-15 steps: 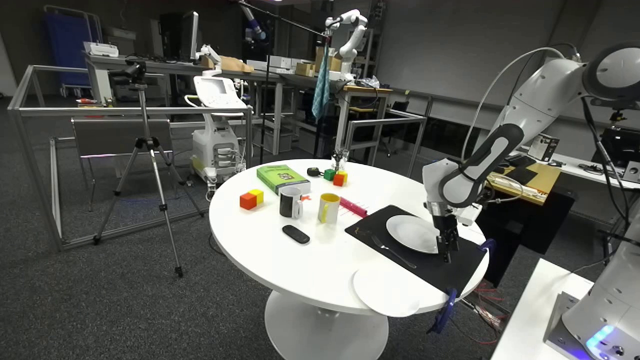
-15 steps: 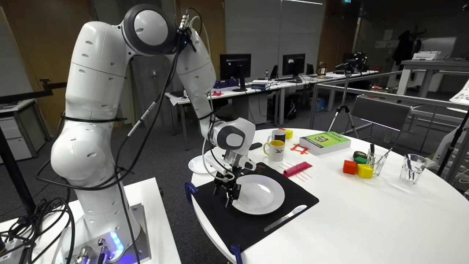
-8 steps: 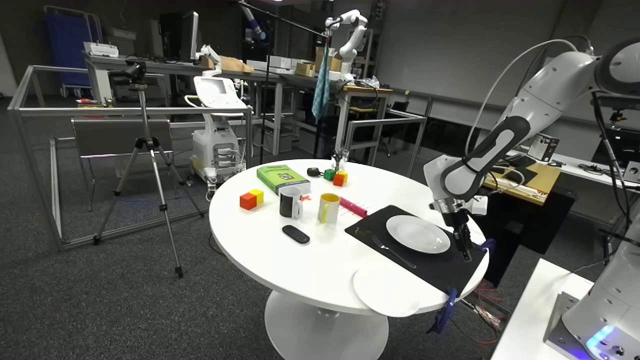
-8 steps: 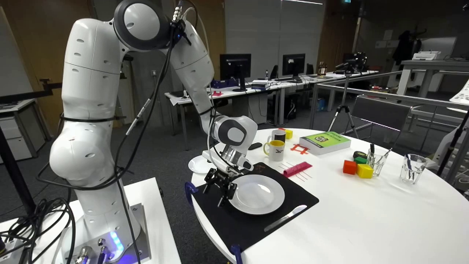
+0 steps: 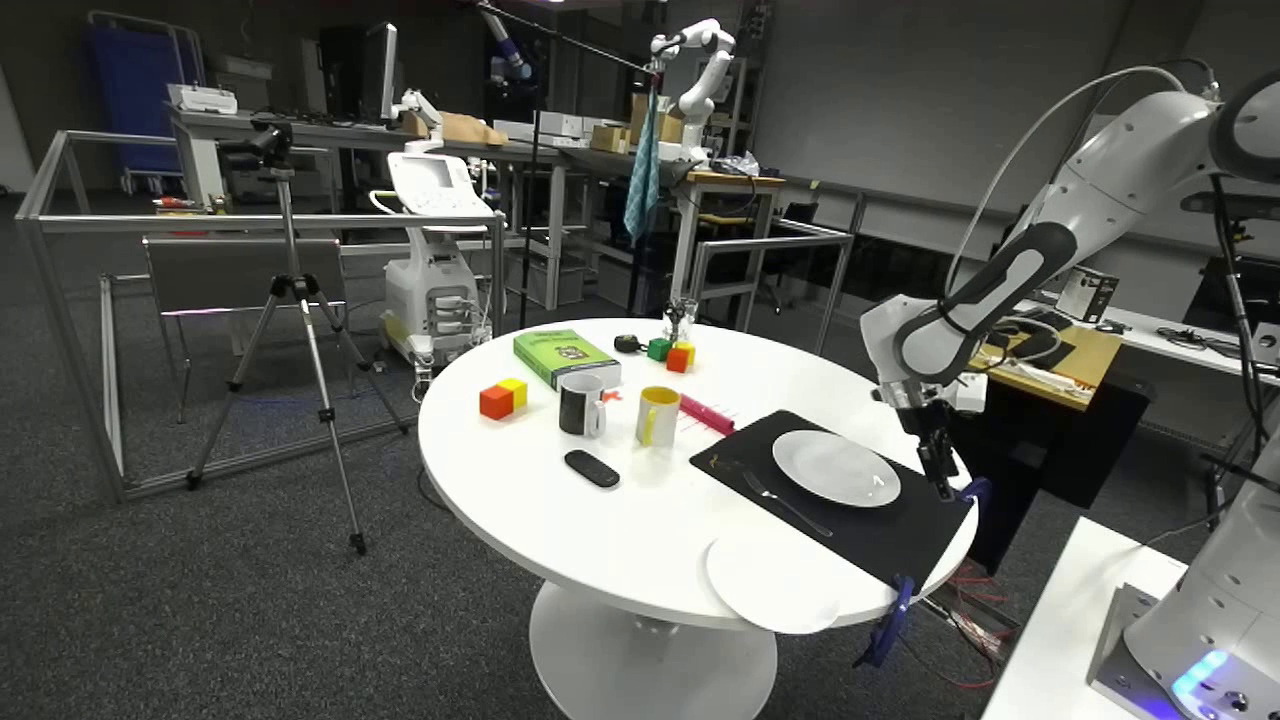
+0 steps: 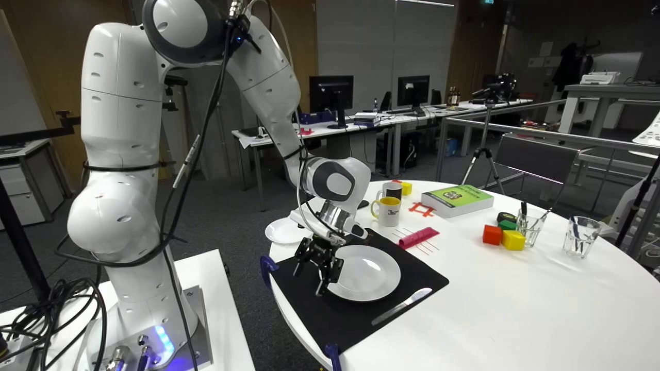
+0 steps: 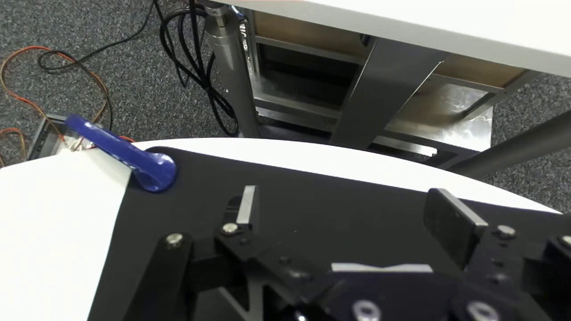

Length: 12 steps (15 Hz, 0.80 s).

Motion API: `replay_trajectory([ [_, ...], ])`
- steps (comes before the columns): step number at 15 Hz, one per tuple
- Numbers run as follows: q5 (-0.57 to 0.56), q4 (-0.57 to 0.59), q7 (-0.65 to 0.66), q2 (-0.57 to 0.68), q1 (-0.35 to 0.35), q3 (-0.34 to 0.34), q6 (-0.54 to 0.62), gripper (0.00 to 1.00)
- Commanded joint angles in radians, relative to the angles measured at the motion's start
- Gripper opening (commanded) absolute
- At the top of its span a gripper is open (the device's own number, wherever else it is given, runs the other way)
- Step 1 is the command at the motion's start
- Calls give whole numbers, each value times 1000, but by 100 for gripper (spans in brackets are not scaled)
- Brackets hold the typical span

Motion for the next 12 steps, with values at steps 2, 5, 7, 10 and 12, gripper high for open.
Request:
replay_trajectory([
  [2,-48,-43,12,-82,-52,-43,47,100],
  [5,-45,-46,7,-100,-70,-56,68,100],
  [7,-48,-56,10,-125,-77,-62,88,100],
  [10,-46,-69,20,-166,-79,-64,127,100],
  [12,-43,-80,24,-205,-77,-63,142,100],
])
